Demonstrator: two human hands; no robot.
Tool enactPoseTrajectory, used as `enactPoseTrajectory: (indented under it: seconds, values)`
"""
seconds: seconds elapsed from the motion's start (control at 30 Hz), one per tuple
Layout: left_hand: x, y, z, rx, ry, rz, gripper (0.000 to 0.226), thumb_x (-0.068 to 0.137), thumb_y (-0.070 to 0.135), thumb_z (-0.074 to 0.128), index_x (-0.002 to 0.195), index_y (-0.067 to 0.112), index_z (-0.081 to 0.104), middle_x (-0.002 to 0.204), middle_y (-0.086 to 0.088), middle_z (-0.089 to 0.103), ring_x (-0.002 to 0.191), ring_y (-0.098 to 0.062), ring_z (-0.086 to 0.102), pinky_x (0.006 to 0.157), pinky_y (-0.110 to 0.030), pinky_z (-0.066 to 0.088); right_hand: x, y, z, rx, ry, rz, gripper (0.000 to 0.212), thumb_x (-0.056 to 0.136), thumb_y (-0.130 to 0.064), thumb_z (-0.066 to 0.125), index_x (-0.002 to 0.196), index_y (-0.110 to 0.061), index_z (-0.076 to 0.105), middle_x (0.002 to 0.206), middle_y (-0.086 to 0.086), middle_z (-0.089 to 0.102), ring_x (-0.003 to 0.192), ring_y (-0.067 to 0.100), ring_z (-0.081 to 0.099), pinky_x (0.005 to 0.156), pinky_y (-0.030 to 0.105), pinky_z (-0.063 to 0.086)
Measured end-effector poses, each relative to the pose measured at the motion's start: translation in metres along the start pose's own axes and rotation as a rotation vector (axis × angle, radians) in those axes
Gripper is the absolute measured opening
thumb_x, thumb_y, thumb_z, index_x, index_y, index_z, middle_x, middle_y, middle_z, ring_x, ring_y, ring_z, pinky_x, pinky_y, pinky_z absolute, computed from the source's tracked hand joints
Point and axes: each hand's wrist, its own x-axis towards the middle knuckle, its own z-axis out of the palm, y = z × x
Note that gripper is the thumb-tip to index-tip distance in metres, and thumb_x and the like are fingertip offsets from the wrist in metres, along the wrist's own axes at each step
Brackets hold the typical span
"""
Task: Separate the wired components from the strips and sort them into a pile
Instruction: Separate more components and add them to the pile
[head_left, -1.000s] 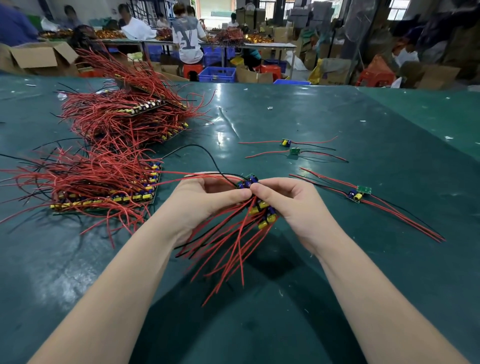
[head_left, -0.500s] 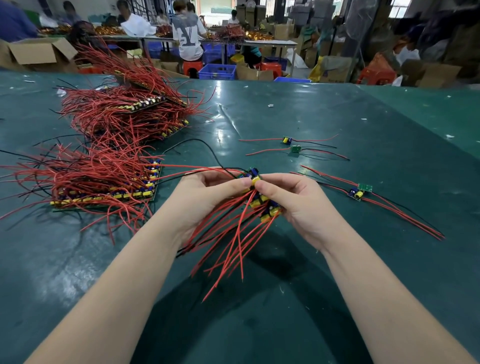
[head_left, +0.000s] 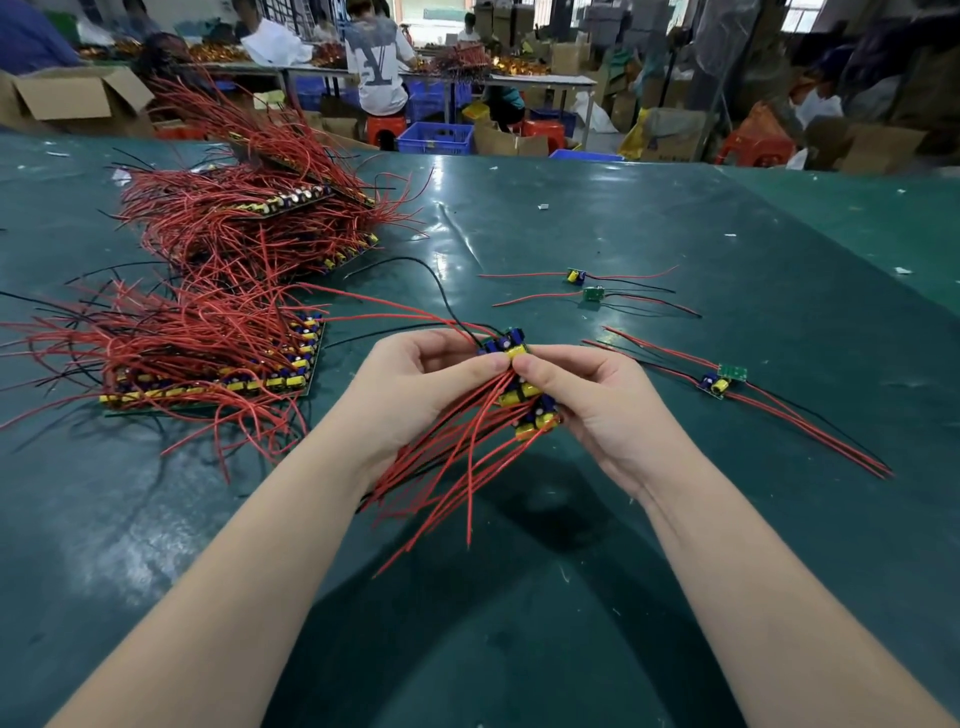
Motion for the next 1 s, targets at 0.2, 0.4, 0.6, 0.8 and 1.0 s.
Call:
enactPoseTrajectory:
  seconds: [0.2, 0.4, 0.6, 0.8, 1.0]
  values:
    - [-0.0024, 0.0035, -0.0050, -0.008, -0.035, -0.020, 0.016, 0.065, 0.021, 0.076, 0.079, 0.013, 0.074, 0.081, -0.004, 0.075, 0.070, -0.009, 0.070, 0.063, -0.016, 0.053, -0.0011, -0.0019, 0.0008, 0.097, -0.028, 0.036, 0.023, 0.063, -0.022, 0.075, 0.083, -0.009, 0.078, 0.080, 0.009, 0.075, 0.068, 0.016, 0.070, 0.061, 0.025, 0.056]
    - [-0.0019, 0.0039, -0.0061, -0.006, -0.040, -0.050, 0.009, 0.064, 0.025, 0.077, 0.070, 0.019, 0.076, 0.076, 0.001, 0.074, 0.065, -0.007, 0.068, 0.060, -0.015, 0.052, -0.0011, -0.0032, 0.0017, 0.129, -0.026, 0.040, 0.017, 0.066, -0.017, 0.073, 0.080, -0.009, 0.078, 0.077, 0.008, 0.075, 0.067, 0.014, 0.069, 0.061, 0.023, 0.055]
    - [-0.0002, -0.0004, -0.0028, -0.084, 0.017, -0.087, 0.042, 0.058, 0.025, 0.081, 0.096, 0.008, 0.072, 0.088, -0.005, 0.076, 0.074, -0.013, 0.072, 0.063, -0.018, 0.054, -0.0016, -0.0054, -0.0004, 0.124, -0.027, 0.095, 0.021, 0.068, -0.016, 0.072, 0.086, -0.007, 0.077, 0.081, 0.011, 0.075, 0.066, 0.018, 0.070, 0.058, 0.026, 0.055]
    - [-0.0006, 0.0015, -0.0062, -0.064, 0.007, -0.120, 0.039, 0.052, 0.030, 0.083, 0.086, 0.013, 0.075, 0.089, -0.008, 0.076, 0.074, -0.015, 0.072, 0.064, -0.021, 0.055, -0.0011, -0.0045, -0.0007, 0.127, -0.037, 0.099, 0.018, 0.069, -0.014, 0.071, 0.084, -0.007, 0.078, 0.081, 0.010, 0.075, 0.067, 0.017, 0.070, 0.060, 0.026, 0.056]
    - [-0.0015, 0.0027, -0.0042, -0.130, 0.013, -0.161, 0.044, 0.054, 0.024, 0.082, 0.094, 0.007, 0.072, 0.089, -0.013, 0.075, 0.071, -0.019, 0.072, 0.064, -0.024, 0.057, -0.0011, -0.0049, -0.0010, 0.146, -0.056, 0.097, 0.017, 0.070, -0.014, 0.069, 0.083, -0.008, 0.079, 0.078, 0.010, 0.075, 0.066, 0.016, 0.070, 0.061, 0.027, 0.057]
